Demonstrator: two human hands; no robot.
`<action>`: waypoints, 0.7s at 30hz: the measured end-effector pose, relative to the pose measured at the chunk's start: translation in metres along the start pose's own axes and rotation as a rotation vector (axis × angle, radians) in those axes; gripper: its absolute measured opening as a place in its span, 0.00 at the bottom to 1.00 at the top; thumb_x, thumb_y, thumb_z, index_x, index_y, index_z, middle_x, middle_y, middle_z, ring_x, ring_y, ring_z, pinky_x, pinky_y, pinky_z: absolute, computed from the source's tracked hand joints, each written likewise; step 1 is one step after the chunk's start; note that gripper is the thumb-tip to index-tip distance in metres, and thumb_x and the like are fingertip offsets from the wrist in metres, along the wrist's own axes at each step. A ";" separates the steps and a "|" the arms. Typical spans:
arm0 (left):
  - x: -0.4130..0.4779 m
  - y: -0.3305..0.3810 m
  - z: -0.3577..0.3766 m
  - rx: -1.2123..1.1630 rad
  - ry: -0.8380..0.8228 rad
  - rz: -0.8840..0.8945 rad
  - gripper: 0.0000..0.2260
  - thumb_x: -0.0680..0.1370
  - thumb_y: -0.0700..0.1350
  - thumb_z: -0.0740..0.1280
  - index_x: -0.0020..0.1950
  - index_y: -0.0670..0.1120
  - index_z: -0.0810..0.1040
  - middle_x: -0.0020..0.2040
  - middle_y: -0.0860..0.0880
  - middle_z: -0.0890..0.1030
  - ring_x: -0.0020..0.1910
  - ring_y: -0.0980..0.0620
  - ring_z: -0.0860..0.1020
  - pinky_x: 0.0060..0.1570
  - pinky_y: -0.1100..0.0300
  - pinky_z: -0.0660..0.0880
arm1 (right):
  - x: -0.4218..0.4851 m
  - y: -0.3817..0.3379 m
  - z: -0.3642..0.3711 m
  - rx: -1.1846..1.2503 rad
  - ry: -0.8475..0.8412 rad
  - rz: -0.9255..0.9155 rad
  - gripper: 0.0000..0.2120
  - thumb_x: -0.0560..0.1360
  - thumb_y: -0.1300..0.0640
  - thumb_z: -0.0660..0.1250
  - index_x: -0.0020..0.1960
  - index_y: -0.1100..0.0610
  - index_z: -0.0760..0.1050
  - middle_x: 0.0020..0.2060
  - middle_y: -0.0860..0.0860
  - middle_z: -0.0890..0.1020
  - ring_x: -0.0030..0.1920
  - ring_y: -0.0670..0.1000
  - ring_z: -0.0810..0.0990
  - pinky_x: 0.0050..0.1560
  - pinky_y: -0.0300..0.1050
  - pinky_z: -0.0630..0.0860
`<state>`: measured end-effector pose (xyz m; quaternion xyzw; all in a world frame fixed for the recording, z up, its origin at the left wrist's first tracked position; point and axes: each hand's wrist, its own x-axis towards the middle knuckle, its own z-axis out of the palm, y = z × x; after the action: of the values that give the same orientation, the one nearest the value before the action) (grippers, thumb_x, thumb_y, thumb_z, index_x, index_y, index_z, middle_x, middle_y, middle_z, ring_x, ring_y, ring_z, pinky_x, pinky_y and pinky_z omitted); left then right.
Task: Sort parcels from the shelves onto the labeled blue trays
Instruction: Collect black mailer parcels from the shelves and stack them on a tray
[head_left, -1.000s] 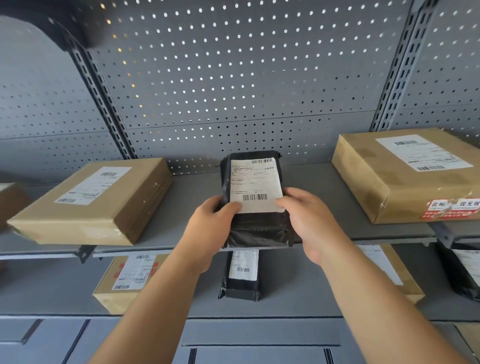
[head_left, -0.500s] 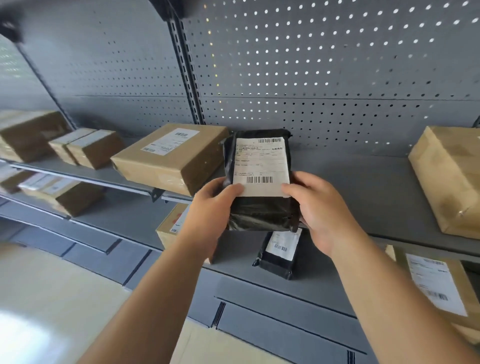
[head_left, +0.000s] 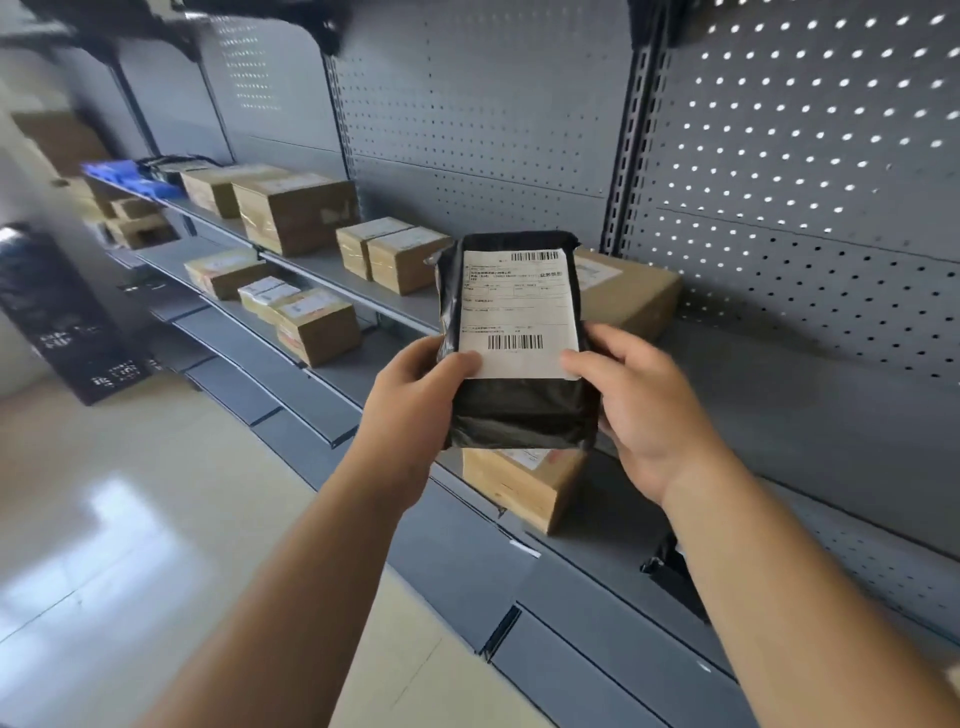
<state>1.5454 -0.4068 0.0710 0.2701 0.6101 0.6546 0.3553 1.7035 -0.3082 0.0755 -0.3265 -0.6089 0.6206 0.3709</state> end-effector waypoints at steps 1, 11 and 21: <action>0.004 0.003 -0.018 -0.005 0.022 0.009 0.06 0.81 0.46 0.69 0.56 0.53 0.82 0.51 0.51 0.87 0.51 0.47 0.85 0.43 0.56 0.81 | 0.005 0.000 0.019 0.003 -0.026 0.002 0.12 0.80 0.59 0.66 0.60 0.49 0.82 0.52 0.45 0.88 0.54 0.48 0.86 0.52 0.49 0.83; 0.027 -0.001 -0.201 -0.027 0.298 0.009 0.10 0.80 0.45 0.68 0.60 0.50 0.82 0.51 0.51 0.86 0.37 0.56 0.82 0.28 0.66 0.74 | 0.051 0.034 0.219 0.001 -0.222 0.074 0.12 0.79 0.63 0.65 0.55 0.50 0.83 0.48 0.47 0.88 0.48 0.47 0.87 0.36 0.36 0.79; 0.050 -0.018 -0.344 -0.067 0.608 -0.038 0.08 0.80 0.42 0.67 0.57 0.46 0.83 0.49 0.49 0.87 0.36 0.55 0.81 0.29 0.65 0.74 | 0.106 0.084 0.387 -0.013 -0.487 0.212 0.12 0.79 0.65 0.64 0.54 0.53 0.83 0.49 0.51 0.88 0.48 0.50 0.87 0.41 0.40 0.80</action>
<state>1.2475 -0.5757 0.0114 0.0383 0.6714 0.7185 0.1774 1.3119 -0.4145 0.0144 -0.2320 -0.6466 0.7123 0.1440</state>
